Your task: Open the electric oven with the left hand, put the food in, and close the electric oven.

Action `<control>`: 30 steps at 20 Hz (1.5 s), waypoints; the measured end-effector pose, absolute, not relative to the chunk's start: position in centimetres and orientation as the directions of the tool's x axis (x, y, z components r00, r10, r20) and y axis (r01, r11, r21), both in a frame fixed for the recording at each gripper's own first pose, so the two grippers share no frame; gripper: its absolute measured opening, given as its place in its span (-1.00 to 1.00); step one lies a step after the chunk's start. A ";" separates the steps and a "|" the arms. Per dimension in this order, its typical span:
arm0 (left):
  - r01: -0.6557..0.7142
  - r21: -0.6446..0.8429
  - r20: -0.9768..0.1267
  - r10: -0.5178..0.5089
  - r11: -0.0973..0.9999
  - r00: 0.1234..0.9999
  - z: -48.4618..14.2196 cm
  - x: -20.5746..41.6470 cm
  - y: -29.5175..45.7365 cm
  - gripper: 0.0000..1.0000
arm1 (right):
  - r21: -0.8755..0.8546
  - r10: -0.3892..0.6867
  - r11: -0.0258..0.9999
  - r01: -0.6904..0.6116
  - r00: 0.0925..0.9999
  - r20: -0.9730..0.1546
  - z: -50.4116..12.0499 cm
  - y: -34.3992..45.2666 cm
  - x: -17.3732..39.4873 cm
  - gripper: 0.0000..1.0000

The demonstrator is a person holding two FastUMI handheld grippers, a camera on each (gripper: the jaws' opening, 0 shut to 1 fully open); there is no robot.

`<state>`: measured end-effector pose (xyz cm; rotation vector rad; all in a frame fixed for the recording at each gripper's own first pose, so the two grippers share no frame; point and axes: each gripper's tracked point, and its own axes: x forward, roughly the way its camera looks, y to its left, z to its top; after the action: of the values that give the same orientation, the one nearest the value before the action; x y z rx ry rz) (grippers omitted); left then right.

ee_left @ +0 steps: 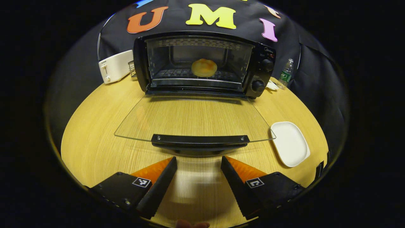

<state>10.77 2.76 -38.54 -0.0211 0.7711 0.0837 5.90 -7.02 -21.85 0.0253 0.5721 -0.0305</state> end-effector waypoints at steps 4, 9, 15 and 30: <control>-0.068 0.030 -0.679 0.070 0.997 0.731 -37.8 11.2 2.6 0.86 | -0.005 -0.037 0.999 0.040 0.853 -0.520 -21.1 -7.0 6.0 0.81; -0.032 0.018 -0.611 0.037 0.999 0.791 -32.7 12.6 2.7 0.67 | 0.048 -0.032 0.997 0.067 0.853 -0.520 -21.1 -7.0 5.9 0.82; -0.051 -0.010 -0.502 0.039 0.999 0.864 -25.8 17.6 3.4 0.69 | 0.070 -0.044 0.993 0.091 0.862 -0.505 -20.8 -7.8 5.5 0.82; -0.091 -0.037 -0.240 0.080 0.995 0.967 -10.8 19.2 2.4 0.87 | 0.033 0.047 0.999 -0.039 0.952 -0.301 -13.3 -10.2 12.1 0.82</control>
<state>19.22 2.35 -10.80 -0.0481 0.2409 0.0864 12.10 -10.23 -13.33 0.0263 0.3065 0.0438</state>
